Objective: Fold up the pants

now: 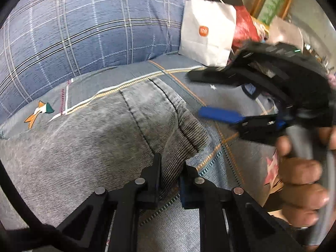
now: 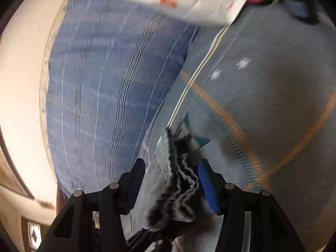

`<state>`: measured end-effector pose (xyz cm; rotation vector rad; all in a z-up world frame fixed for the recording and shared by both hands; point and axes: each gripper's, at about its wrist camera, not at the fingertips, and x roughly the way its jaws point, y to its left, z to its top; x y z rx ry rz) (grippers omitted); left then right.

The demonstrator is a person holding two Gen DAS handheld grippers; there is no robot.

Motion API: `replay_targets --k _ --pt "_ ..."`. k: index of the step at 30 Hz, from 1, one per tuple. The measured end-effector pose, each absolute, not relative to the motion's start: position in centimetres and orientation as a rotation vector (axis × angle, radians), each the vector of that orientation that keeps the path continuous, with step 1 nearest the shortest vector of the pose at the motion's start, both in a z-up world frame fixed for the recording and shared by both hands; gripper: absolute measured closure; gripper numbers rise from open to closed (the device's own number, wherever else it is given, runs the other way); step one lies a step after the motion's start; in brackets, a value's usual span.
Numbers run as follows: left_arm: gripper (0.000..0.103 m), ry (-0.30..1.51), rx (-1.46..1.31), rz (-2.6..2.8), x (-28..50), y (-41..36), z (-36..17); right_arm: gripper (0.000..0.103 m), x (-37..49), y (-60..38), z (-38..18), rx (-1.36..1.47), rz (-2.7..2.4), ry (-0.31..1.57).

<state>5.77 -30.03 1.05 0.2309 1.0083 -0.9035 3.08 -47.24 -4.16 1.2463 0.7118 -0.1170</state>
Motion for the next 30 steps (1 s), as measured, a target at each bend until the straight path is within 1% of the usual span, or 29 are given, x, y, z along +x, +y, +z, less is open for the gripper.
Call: replay_targets --k 3,6,7,8,9,11,17,21,25,30 --pt "0.089 1.019 0.213 -0.904 5.9 -29.9 1.1 0.047 5.3 -46.7 -5.2 1.239 -0.087 0.794" --pt "0.089 1.022 0.217 -0.907 5.5 -30.1 1.1 0.047 6.4 -46.4 -6.2 1.265 -0.037 0.833" --pt "0.089 1.020 0.222 -0.905 5.5 -30.2 1.1 0.052 6.9 -46.2 -6.5 1.264 -0.023 0.853" --pt "0.089 1.012 0.223 -0.902 5.3 -30.3 1.3 0.073 7.2 -45.9 -6.7 1.258 -0.018 0.871" --pt "0.089 1.010 0.217 -0.905 5.2 -30.2 1.5 0.082 7.2 -45.8 -6.7 1.238 -0.040 0.879" --pt "0.089 0.989 0.176 -0.908 5.0 -29.1 2.9 0.086 7.0 -45.5 -5.8 1.199 -0.036 0.852" --pt "0.090 0.960 0.004 -0.879 5.7 -23.6 6.6 0.088 7.3 -42.1 0.1 1.024 0.154 0.695" --pt "0.090 0.969 -0.097 -0.835 6.9 -19.4 7.2 0.088 9.3 -37.5 3.2 0.894 0.245 0.698" --pt "0.090 1.006 -0.240 -0.780 9.2 -13.2 6.5 0.088 12.4 -32.0 4.0 0.810 0.336 0.753" --pt "0.090 1.061 -0.328 -0.713 11.3 -7.4 3.2 0.088 16.4 -25.6 1.9 0.769 0.395 0.839"
